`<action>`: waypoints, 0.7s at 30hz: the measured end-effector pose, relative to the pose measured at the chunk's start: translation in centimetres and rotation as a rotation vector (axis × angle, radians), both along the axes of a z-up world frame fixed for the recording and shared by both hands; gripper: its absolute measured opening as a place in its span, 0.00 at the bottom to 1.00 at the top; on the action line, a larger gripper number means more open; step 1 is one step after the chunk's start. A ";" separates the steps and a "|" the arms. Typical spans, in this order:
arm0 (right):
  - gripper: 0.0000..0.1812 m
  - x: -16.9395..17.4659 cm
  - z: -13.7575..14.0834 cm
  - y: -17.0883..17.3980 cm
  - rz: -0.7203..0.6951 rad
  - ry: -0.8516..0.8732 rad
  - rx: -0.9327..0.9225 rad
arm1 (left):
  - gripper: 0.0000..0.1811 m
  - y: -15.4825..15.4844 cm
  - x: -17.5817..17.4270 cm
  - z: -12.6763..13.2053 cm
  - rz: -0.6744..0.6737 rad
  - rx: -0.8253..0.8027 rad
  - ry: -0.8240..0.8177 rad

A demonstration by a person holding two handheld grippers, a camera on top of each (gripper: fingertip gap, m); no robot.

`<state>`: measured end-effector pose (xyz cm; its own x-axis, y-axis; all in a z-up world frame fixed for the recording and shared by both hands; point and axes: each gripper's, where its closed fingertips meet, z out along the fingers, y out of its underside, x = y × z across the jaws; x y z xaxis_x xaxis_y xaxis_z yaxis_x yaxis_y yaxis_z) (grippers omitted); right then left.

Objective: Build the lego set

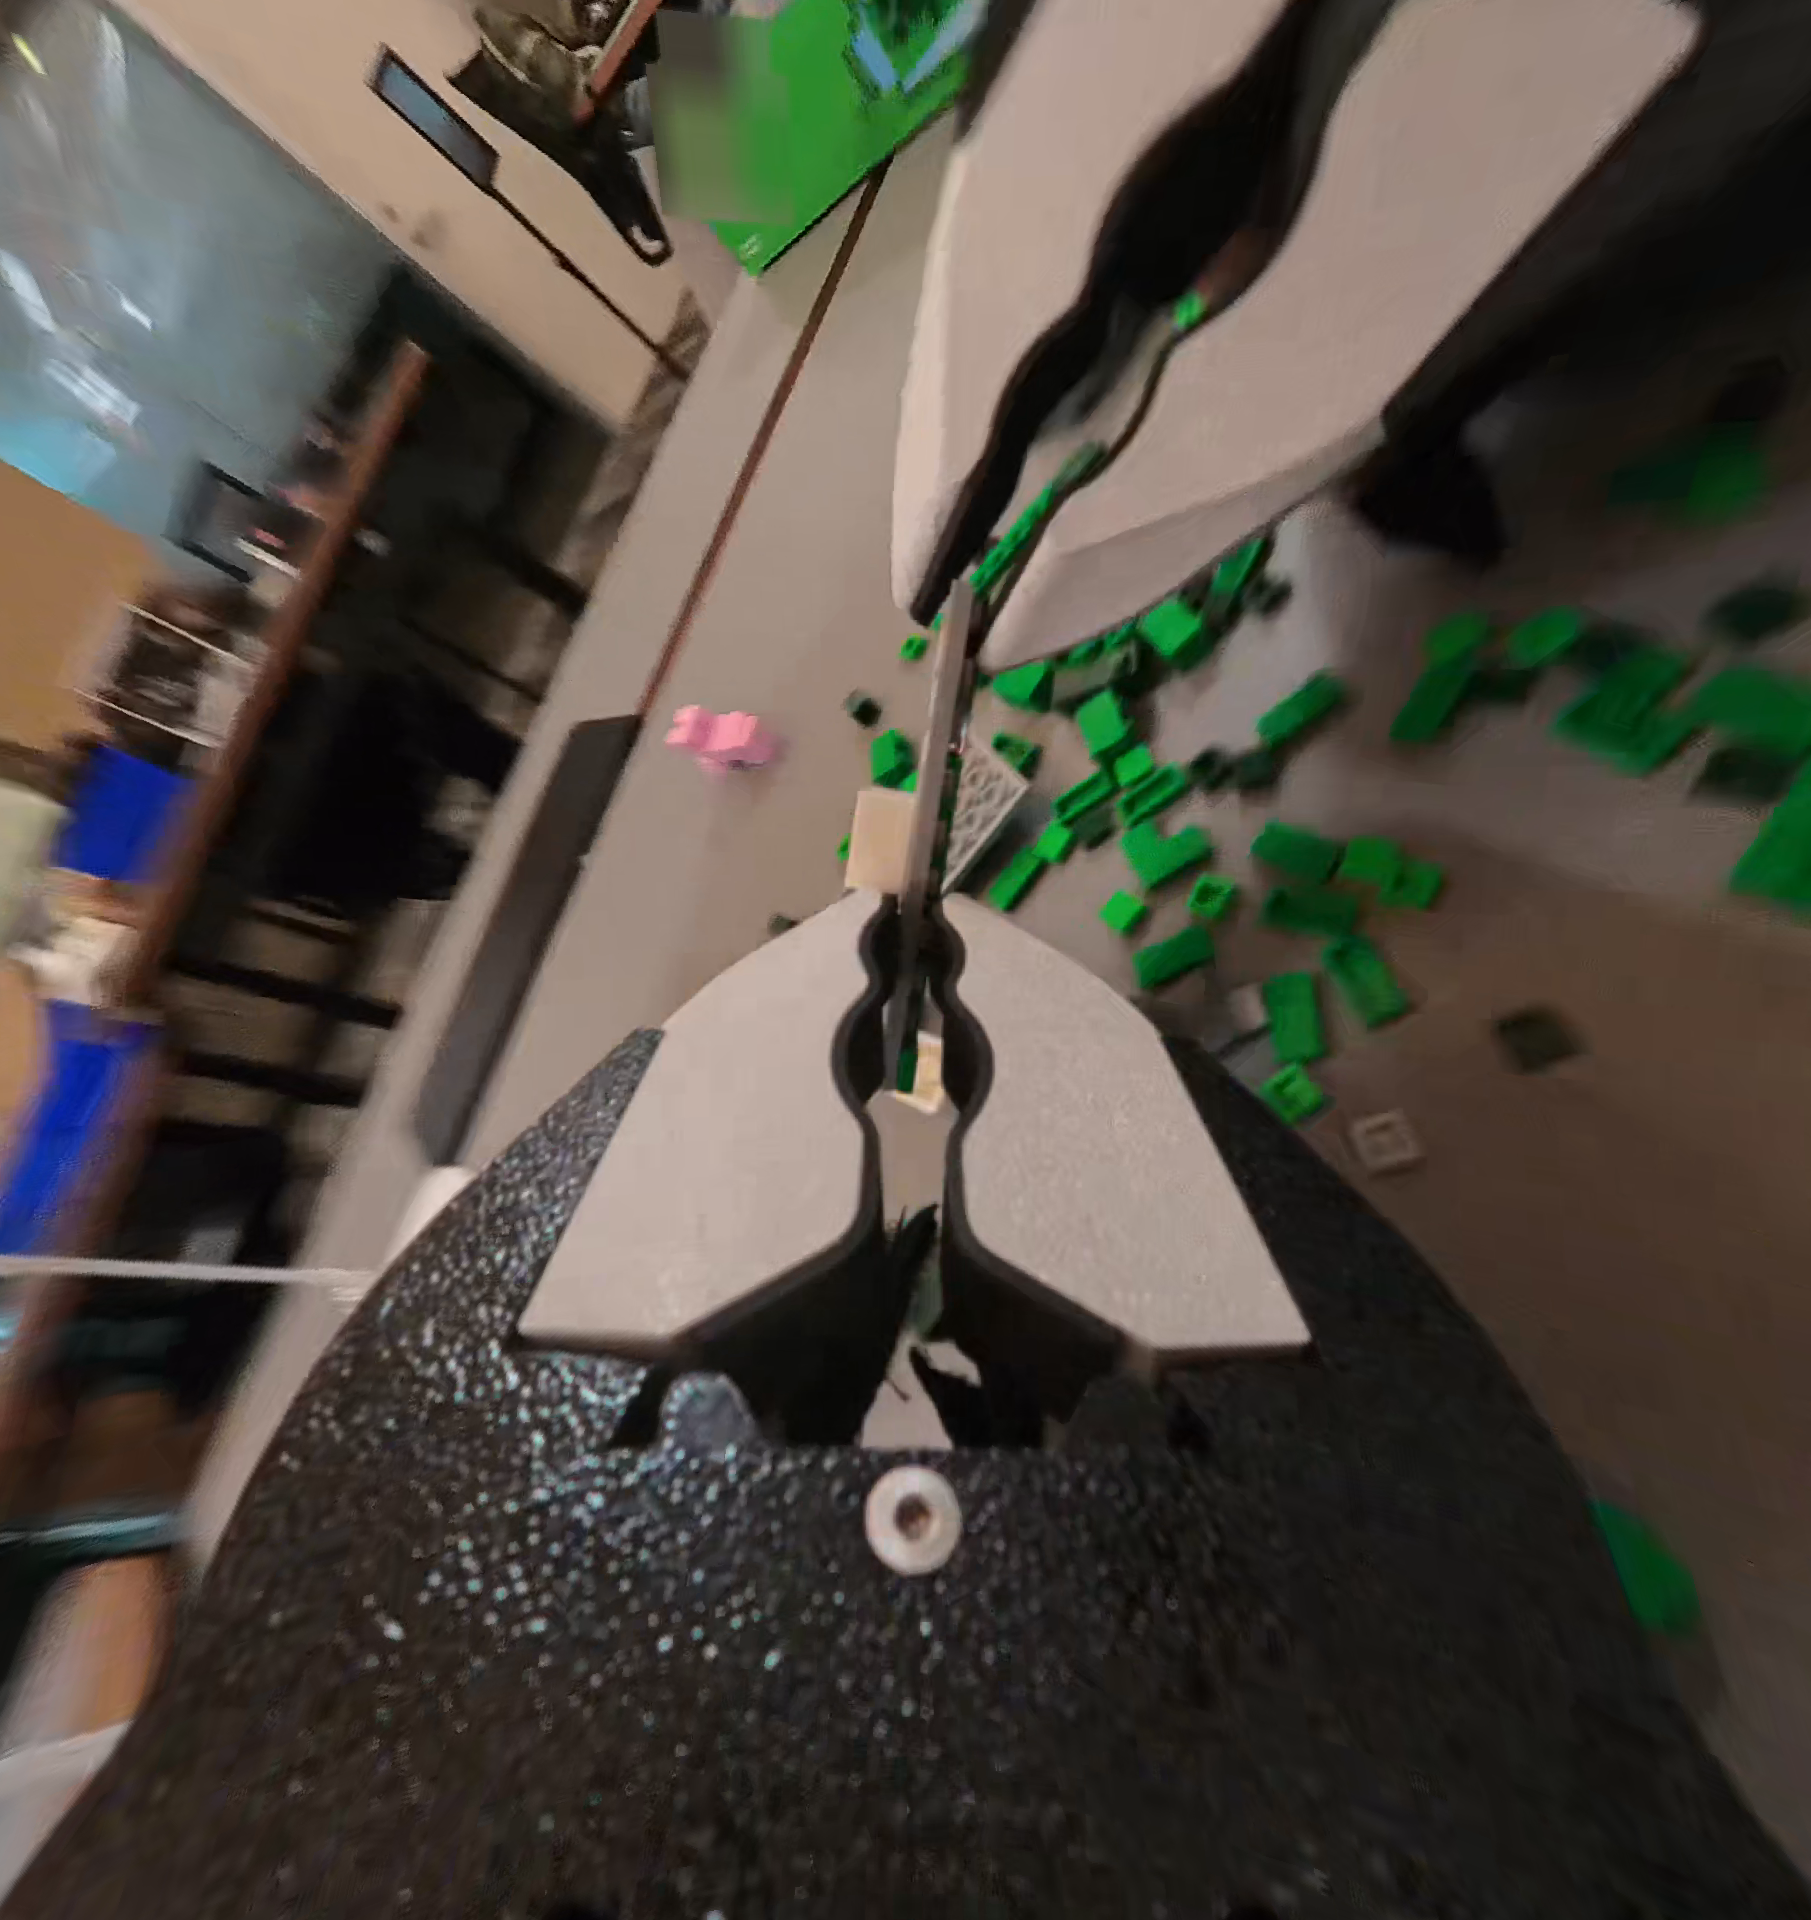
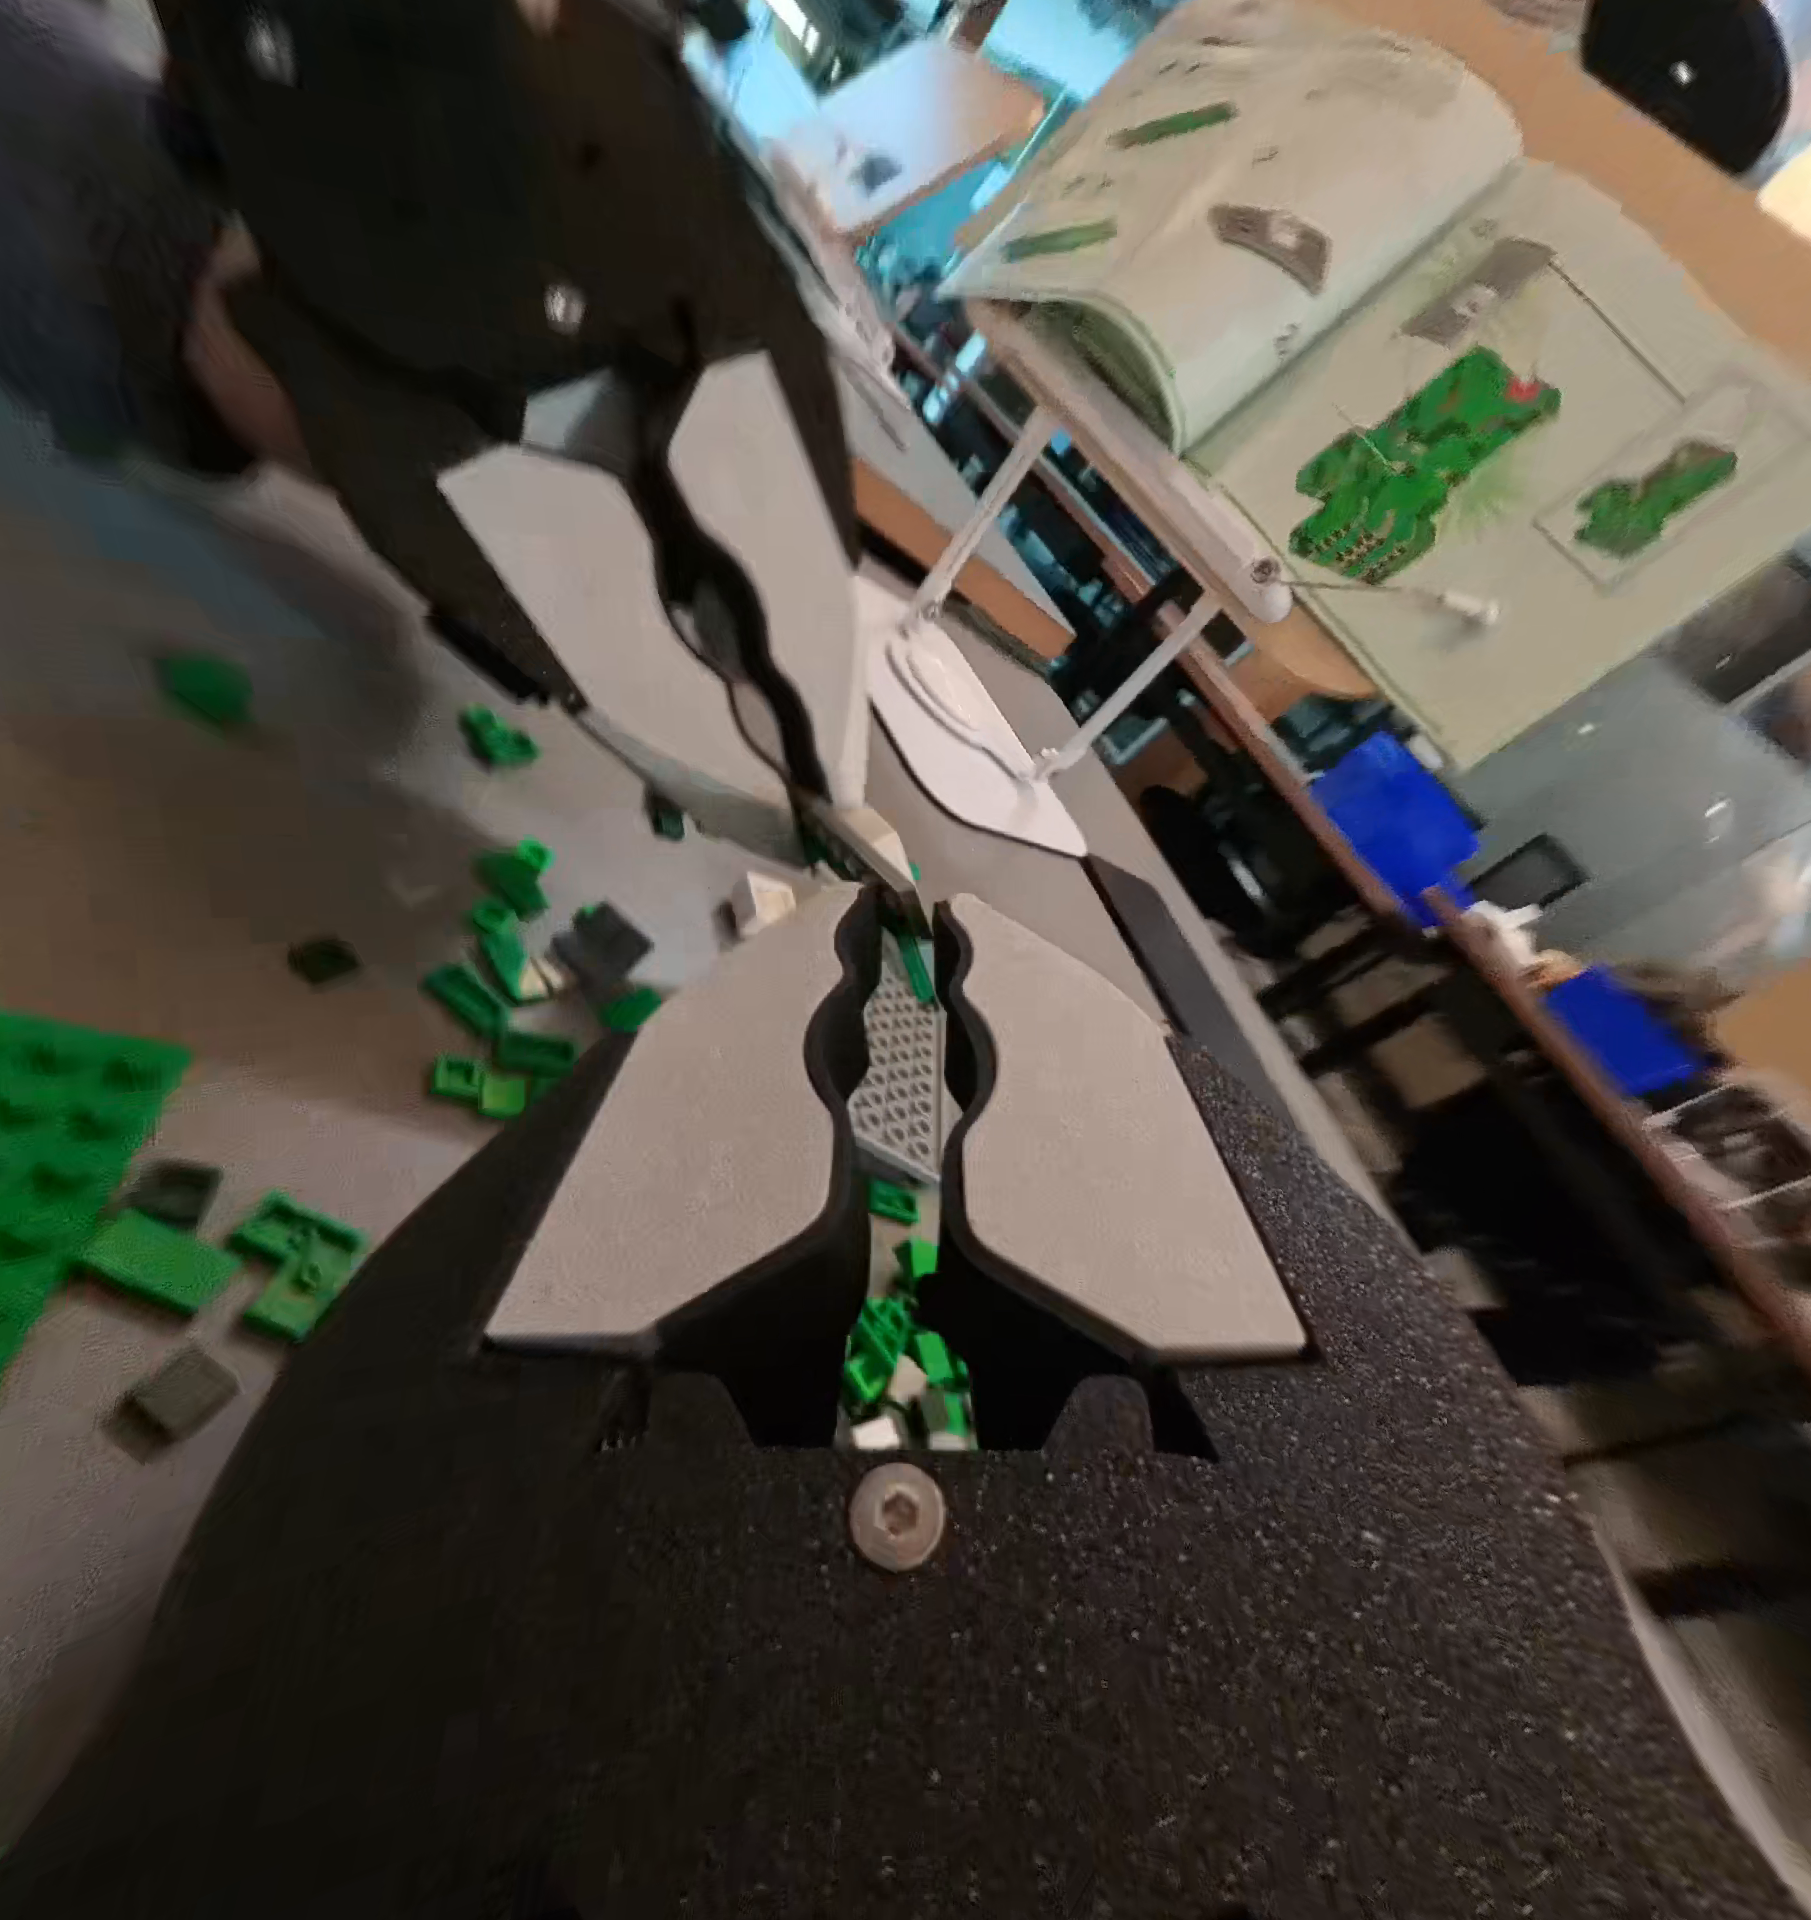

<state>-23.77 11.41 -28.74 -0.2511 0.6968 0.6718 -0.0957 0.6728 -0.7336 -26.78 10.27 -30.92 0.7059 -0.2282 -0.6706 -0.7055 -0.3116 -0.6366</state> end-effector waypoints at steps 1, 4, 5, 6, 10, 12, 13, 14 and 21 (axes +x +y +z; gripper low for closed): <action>0.05 0.0 -0.4 0.0 -0.014 0.000 0.073 | 0.03 -0.1 -0.2 -0.2 0.007 -0.002 0.107; 0.09 -0.1 -0.9 0.3 -0.050 0.018 0.190 | 0.03 -0.1 -0.4 -0.8 0.009 -0.027 0.203; 0.11 -0.1 -0.7 0.3 -0.061 0.034 0.205 | 0.03 -0.1 -0.5 -0.8 0.005 -0.025 0.187; 0.13 -0.1 -0.5 0.3 -0.066 0.044 0.216 | 0.03 -0.2 -0.4 -0.8 -0.004 -0.021 0.173; 0.17 0.0 -1.0 0.0 -0.060 0.010 0.292 | 0.03 -0.3 -0.3 -1.0 -0.035 -0.033 0.183; 0.19 -0.1 -1.6 -0.2 -0.059 -0.031 0.326 | 0.03 -0.3 0.0 -1.1 -0.042 -0.037 0.222; 0.20 -0.1 -1.8 -0.3 -0.058 -0.049 0.338 | 0.03 -0.3 0.0 -1.2 -0.036 -0.046 0.237; 0.20 -0.1 -1.9 -0.4 -0.065 -0.063 0.354 | 0.03 -0.3 0.0 -1.3 -0.035 -0.051 0.248; 0.04 -0.2 -2.6 -0.4 -0.099 -0.026 0.667 | 0.06 -0.7 0.5 -1.1 -0.092 -0.082 -0.038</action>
<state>-23.95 11.02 -31.32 -0.2293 0.1556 0.9608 0.0023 0.9872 -0.1593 -26.29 9.57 -32.06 0.7042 -0.3459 -0.6201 -0.7091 -0.2988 -0.6386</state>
